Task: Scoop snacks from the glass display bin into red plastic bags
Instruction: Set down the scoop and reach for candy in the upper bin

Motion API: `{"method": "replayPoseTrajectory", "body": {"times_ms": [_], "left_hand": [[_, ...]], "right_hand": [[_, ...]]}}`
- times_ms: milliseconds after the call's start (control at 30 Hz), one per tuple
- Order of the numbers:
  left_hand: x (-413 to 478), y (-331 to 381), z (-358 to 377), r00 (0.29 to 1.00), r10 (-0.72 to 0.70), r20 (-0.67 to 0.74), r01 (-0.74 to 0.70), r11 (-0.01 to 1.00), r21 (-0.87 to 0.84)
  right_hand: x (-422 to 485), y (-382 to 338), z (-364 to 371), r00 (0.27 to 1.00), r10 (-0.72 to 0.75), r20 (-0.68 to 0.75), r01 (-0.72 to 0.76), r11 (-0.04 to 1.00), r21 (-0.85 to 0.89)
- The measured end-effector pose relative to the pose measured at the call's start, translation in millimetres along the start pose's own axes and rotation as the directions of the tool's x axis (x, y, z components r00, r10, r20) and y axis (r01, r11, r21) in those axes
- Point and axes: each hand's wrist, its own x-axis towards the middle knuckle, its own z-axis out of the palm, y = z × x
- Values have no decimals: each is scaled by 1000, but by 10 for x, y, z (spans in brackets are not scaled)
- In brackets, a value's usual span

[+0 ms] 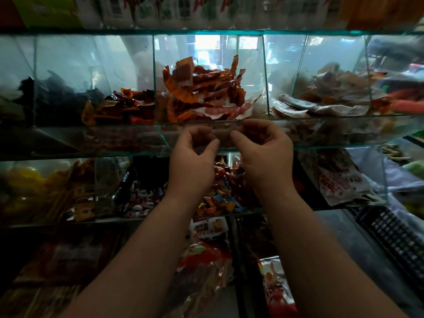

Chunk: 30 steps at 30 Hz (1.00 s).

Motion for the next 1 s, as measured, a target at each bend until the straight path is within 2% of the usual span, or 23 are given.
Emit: {"method": "replayPoseTrajectory", "body": {"times_ms": [100,167,267,367,500,667,700,767,833,900,1000], "left_hand": [[-7,-14,-11,1000,11,27,-11,1000,22],[-4,-26,-38,999,0,34,0,1000,13],[10,-36,-84,998,-8,59,7,1000,14],[5,-45,-102,997,-18,79,18,1000,5],[8,-87,-134,995,-69,78,69,998,3],[22,-70,-210,989,-130,72,133,990,-37],[15,-34,-212,987,-140,82,146,987,-68],[10,28,-201,979,-192,70,201,967,-156],[34,82,-186,956,-292,-5,286,940,-186],[46,97,-177,912,-406,-53,389,899,-199],[-29,51,-192,854,-519,-38,494,832,-253]], "right_hand": [[-53,68,13,998,-57,-40,53,993,-109],[-86,125,19,997,-31,-74,19,988,-153],[-91,149,46,999,37,2,-36,986,-163],[-45,134,109,997,42,64,-30,984,-176],[9,156,185,996,47,78,-26,968,-250],[-70,125,133,983,159,91,-138,969,-205],[-103,95,109,973,201,118,-180,970,-164],[-159,17,62,934,283,219,-304,950,66],[-163,-64,6,888,325,325,-424,853,305],[-158,-130,-42,831,371,415,-531,752,390],[-216,-143,-115,715,504,484,-695,585,417]]}}
